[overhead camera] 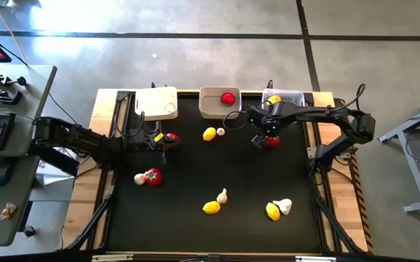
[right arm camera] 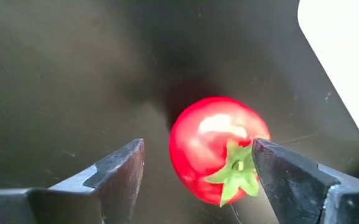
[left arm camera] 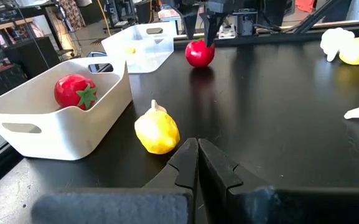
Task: Sort produce into baskets
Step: Put the top right tomato into the gray bin
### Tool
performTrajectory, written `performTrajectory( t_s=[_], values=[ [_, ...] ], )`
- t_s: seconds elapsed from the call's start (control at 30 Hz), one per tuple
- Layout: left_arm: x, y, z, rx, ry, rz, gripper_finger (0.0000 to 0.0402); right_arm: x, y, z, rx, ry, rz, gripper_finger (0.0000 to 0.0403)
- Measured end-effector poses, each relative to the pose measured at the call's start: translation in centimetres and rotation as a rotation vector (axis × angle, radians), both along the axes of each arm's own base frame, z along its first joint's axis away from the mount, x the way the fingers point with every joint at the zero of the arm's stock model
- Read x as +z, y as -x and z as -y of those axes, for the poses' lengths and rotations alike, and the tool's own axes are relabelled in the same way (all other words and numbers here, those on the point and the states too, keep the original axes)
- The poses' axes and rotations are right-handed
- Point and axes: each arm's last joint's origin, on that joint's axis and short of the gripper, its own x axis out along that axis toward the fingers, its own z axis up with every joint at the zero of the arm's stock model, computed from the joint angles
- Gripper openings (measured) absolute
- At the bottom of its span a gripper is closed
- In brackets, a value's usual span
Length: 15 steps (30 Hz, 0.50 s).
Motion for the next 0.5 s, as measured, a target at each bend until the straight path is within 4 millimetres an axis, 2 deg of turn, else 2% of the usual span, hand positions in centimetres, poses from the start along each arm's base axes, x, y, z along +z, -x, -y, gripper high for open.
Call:
performTrajectory(
  t_s=[0.17, 0.5],
  values=[
    [0.0, 0.0, 0.0, 0.0, -0.002, 0.0, 0.0, -1.4, 0.6, -0.3, 0.0, -0.019, -0.023, 0.0289],
    [0.0, 0.0, 0.0, 0.0, -0.003, 0.001, 0.0, -1.7, 0.1, -0.3, 0.031, -0.023, 0.037, 0.0289]
  ],
)
